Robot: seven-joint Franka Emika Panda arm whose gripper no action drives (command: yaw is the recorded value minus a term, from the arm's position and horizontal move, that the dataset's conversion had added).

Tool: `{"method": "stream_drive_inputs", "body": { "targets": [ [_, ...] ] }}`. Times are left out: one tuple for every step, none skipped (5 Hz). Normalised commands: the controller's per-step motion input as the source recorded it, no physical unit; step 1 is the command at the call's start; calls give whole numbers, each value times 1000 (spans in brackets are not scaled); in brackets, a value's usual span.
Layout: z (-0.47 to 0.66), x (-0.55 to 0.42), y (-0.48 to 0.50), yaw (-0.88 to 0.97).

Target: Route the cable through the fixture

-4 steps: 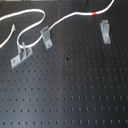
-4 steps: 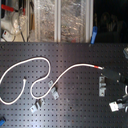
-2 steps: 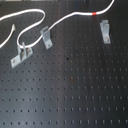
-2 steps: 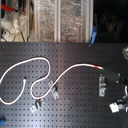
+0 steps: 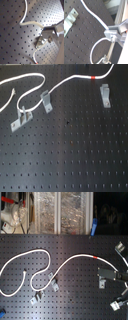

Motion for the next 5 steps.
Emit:
{"method": "stream_drive_inputs", "body": {
  "targets": [
    [203, -70, 208, -789],
    [333, -190, 216, -426],
    [237, -340, 255, 0],
    [185, -334, 210, 0],
    [188, -310, 196, 0]
  ]
}}
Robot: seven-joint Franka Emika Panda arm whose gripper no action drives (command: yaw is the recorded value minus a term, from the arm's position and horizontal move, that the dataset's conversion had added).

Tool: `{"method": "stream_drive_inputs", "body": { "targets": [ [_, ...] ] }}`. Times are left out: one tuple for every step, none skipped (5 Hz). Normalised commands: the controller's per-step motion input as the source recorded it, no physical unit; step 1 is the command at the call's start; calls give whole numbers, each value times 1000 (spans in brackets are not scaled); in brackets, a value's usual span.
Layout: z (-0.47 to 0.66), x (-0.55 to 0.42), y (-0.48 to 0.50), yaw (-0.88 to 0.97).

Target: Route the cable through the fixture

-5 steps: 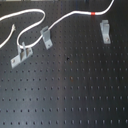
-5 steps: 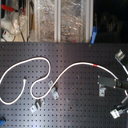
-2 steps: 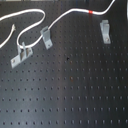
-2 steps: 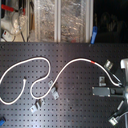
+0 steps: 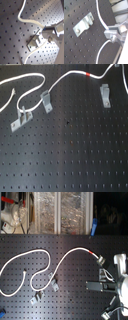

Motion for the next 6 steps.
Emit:
{"method": "stream_drive_inputs", "body": {
  "targets": [
    [191, -308, 197, 0],
    [185, -301, 208, 0],
    [195, -291, 235, 0],
    [350, -144, 307, 0],
    [270, -101, 177, 0],
    [18, -1, 13, 0]
  ]
}}
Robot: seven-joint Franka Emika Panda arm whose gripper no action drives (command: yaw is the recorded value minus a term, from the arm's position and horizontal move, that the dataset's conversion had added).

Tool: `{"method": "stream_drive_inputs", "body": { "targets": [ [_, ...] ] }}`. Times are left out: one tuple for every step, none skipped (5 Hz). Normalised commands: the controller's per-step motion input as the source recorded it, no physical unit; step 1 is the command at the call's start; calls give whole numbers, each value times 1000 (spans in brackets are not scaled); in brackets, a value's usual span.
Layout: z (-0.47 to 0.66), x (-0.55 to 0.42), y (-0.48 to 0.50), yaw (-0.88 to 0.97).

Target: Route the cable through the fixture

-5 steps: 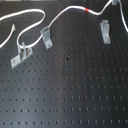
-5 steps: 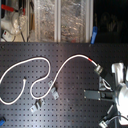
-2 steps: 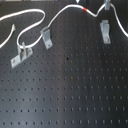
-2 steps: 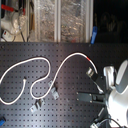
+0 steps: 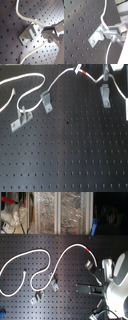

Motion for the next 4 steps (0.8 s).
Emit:
{"method": "stream_drive_inputs", "body": {
  "targets": [
    [499, -93, 0, 74],
    [0, -25, 3, 0],
    [59, -139, 58, 0],
    [141, -268, 153, 49]
  ]
}}
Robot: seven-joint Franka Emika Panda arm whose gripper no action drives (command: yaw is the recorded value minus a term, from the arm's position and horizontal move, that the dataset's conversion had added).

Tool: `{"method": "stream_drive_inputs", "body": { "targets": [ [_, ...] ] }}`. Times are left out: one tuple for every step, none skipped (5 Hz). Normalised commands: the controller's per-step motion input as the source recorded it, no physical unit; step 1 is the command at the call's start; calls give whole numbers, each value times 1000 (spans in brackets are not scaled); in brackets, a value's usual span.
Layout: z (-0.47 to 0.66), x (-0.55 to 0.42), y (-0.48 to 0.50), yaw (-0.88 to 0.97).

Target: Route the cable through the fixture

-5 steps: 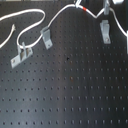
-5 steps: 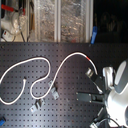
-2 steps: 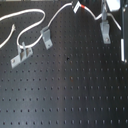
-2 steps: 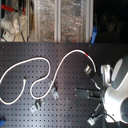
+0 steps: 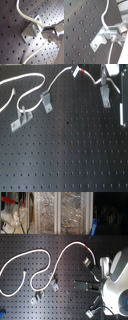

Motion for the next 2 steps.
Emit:
{"method": "stream_drive_inputs", "body": {
  "targets": [
    [0, -40, 37, -3],
    [251, -138, -124, 0]
  ]
}}
